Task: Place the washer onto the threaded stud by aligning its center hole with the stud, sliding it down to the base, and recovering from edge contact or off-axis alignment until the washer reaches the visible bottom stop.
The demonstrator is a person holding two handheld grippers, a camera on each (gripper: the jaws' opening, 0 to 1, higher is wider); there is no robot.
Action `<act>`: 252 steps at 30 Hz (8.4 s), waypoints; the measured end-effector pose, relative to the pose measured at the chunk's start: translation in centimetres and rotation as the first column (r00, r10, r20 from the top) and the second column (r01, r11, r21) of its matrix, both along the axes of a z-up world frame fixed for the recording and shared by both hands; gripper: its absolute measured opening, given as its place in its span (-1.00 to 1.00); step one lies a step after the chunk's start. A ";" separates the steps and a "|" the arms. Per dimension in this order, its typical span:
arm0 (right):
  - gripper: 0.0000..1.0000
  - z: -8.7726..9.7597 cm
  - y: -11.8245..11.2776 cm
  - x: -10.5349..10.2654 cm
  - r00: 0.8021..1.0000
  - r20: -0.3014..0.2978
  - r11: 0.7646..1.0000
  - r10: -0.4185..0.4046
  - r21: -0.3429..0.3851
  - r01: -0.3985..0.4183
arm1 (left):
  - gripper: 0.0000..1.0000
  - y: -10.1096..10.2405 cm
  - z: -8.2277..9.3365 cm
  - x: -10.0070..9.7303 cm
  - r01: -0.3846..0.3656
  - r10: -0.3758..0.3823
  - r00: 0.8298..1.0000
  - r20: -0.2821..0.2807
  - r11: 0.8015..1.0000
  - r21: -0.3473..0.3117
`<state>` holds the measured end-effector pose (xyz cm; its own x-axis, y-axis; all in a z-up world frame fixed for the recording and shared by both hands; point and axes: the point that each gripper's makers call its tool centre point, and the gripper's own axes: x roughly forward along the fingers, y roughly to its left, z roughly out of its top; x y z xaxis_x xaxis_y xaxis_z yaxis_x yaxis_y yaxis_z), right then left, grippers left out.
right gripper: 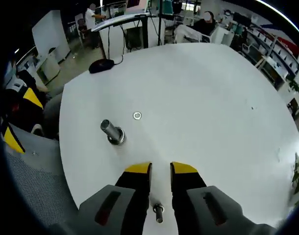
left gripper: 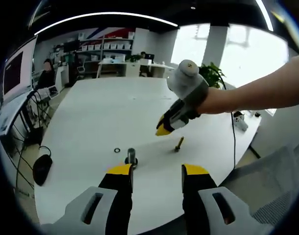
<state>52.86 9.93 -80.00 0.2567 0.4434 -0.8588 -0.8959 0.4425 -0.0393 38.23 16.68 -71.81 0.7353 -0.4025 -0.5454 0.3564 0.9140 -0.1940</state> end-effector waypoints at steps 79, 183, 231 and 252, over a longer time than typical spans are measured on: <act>-0.66 -5.8 11.8 0.1 0.947 -0.112 0.939 0.300 -0.144 -0.314 | -0.25 2.2 -0.3 0.1 -0.093 0.093 0.996 -0.015 0.996 0.005; -0.74 0.4 4.5 0.4 0.951 -0.043 0.931 0.307 -0.194 -0.309 | -0.25 1.5 -0.3 0.1 -0.070 0.070 0.997 -0.020 0.997 -0.019; -0.73 -1.6 -7.8 -4.4 0.953 -0.141 0.909 0.268 -0.292 -0.299 | -0.25 0.3 -0.5 -0.1 -0.014 0.014 1.000 -0.028 1.000 -0.008; -0.72 -5.6 -7.7 -4.5 0.949 -0.166 0.901 0.266 -0.306 -0.307 | -0.25 0.4 -0.8 -0.2 -0.016 0.016 0.999 -0.040 1.000 -0.005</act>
